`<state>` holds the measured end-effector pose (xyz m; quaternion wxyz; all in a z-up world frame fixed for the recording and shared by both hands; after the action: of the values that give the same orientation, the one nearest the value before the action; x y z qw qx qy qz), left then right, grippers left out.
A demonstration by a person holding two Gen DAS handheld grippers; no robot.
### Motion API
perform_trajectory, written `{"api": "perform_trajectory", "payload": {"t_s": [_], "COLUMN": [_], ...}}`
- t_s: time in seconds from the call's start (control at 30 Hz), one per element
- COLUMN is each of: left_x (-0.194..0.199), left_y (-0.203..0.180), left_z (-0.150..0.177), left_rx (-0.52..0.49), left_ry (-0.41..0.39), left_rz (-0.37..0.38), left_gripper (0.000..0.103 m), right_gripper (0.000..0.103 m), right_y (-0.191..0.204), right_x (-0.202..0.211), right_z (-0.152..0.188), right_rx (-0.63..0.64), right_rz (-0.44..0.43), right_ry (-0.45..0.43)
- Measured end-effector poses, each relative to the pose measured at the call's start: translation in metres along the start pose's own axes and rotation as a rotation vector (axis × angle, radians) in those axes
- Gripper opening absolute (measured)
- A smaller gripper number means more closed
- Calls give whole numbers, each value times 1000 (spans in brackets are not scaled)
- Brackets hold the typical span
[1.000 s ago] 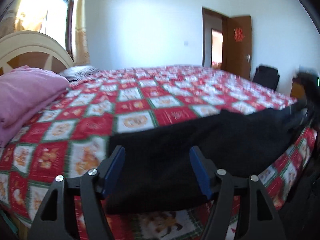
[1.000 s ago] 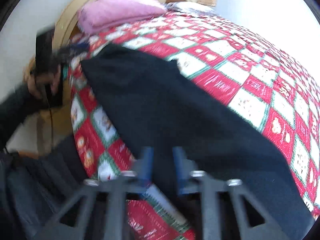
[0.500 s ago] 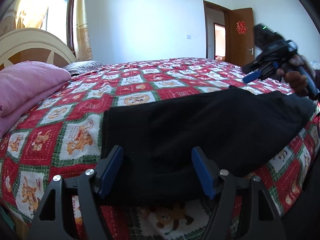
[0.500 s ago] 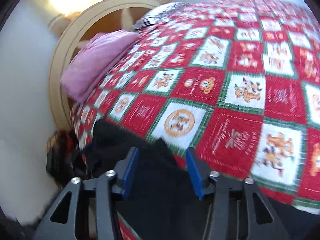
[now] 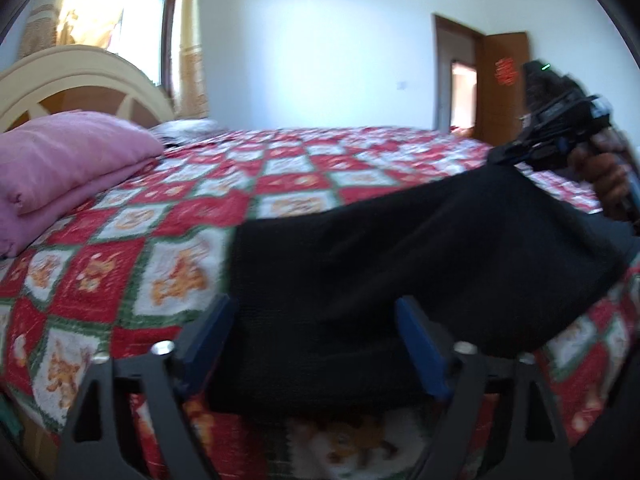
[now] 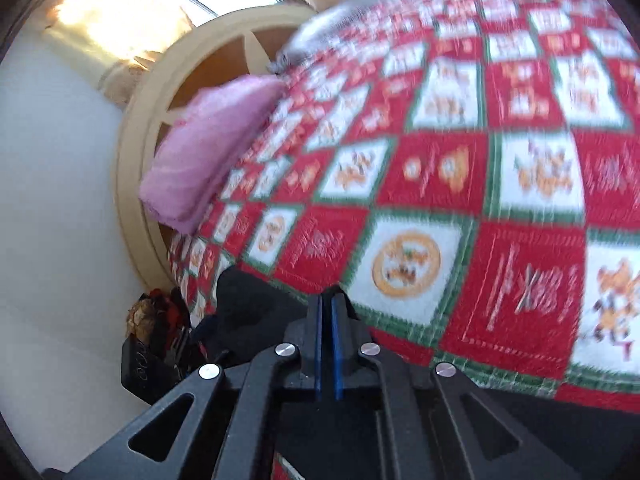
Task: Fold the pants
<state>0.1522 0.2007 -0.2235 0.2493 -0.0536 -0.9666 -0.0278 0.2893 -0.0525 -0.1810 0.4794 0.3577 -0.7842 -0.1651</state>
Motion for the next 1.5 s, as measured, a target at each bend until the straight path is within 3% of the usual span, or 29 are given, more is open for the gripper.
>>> {"api": "perform_trajectory", "payload": {"t_s": [0.1,0.17,0.23,0.27,0.3,0.33,0.37,0.53,0.63,0.8,0.93,1.0,1.13,1.2,1.23,1.3,1.5], "left_x": [-8,-5,1,4,9,14,18,34,31,20,10,9,11,14,15,14,17], "left_y": [17,18,17,19,21,24,26,12,-23,-86,-146,-176,-242,-274,-290,-316,-385], "left_z": [9,7,3,0,-3,-6,-9,-36,-51,-65,-76,-81,-88,-86,-84,-80,-55], "left_rx": [128,126,91,81,82,89,95,72,24,-59,-137,-170,-233,-281,-303,-344,-524], "left_ry": [15,20,13,5,-8,-22,-31,-83,-79,-61,-41,-38,-15,5,22,56,113], "left_rz": [42,19,-8,-21,-27,-34,-40,-35,30,152,262,321,444,501,543,580,655], "left_gripper": [102,102,102,101,101,101,101,101,101,101,101,101,100,95,86,82,81], "right_gripper": [3,4,8,19,43,52,55,55,55,55,55,55,50,46,44,43,43], "right_y": [-24,-30,-34,-36,-38,-41,-45,-85,-123,-211,-265,-280,-291,-295,-299,-302,-304], "right_x": [-21,-34,-29,-22,-17,-4,7,99,167,323,431,452,467,471,472,469,467], "right_z": [2,14,17,18,19,20,22,40,53,96,158,183,213,222,223,222,225], "right_rx": [-19,10,13,8,7,10,16,38,-7,-230,-411,-474,-524,-529,-537,-547,-552], "right_rz": [80,100,106,112,118,120,119,205,275,450,600,627,596,587,588,585,559], "right_ry": [45,99,77,69,60,41,27,-65,-129,-304,-407,-408,-430,-446,-457,-463,-483]}}
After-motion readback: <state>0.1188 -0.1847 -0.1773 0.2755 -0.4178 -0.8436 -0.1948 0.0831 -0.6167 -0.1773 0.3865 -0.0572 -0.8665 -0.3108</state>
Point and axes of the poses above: each gripper's, at about its wrist camera, not at the fingertips, and x roughly against the way its jaws point, y to its left, z to its underside, the point moved 9 cm from there along -x, roughly the way its jaws point, and after that the axes turned 2 degrees about -x, right-handed, at the moved point
